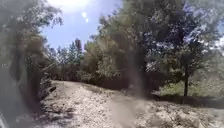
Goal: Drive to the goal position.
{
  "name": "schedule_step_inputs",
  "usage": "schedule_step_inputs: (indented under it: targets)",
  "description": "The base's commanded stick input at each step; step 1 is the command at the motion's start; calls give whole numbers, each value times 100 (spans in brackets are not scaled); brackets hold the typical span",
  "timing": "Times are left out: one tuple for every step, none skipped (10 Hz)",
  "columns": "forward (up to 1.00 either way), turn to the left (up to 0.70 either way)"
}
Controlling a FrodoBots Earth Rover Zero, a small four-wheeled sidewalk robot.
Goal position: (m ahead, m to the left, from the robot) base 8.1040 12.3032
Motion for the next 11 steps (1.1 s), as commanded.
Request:
schedule_step_inputs:
  targets:
    - [44, 2]
    - [44, 2]
    - [44, 2]
    - [44, 2]
    - [44, 2]
    - [44, 2]
    - [44, 2]
    - [44, 2]
    - [44, 2]
    - [44, 2]
    - [44, 2]
